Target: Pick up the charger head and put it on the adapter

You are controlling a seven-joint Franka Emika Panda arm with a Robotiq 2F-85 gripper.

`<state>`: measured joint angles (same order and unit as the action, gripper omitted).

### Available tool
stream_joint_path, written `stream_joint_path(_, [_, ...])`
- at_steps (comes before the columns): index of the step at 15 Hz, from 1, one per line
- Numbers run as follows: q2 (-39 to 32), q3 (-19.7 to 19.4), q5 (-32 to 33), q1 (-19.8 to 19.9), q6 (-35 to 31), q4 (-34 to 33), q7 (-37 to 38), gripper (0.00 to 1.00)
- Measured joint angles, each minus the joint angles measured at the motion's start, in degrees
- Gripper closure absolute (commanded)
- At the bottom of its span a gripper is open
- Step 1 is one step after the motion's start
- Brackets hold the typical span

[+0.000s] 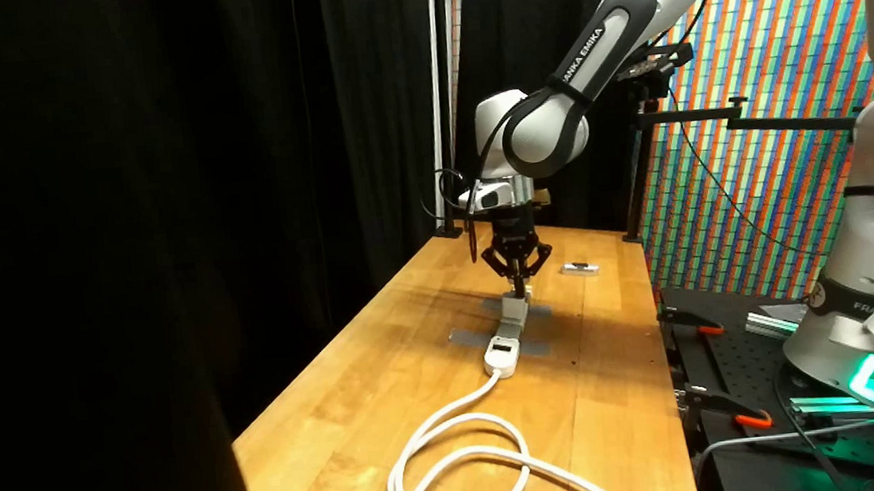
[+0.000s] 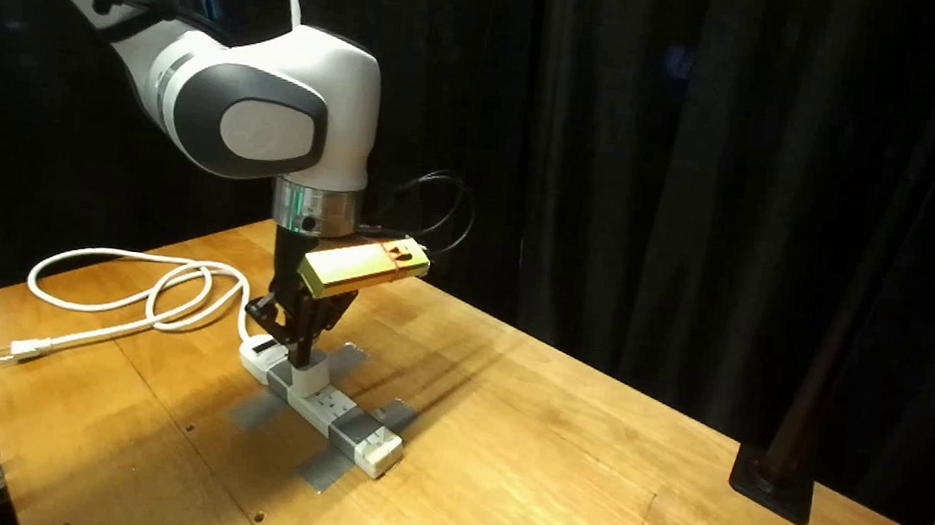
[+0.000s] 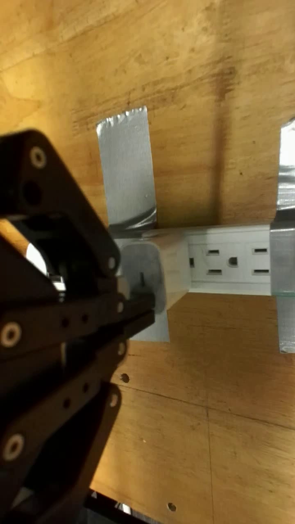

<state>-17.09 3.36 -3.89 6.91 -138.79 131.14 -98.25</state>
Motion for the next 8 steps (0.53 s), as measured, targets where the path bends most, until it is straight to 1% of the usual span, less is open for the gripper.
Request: stream_joint_path(8, [-0.71, 0.12, -3.76, 1.52, -0.88, -0.11, -6.81, 0.92])
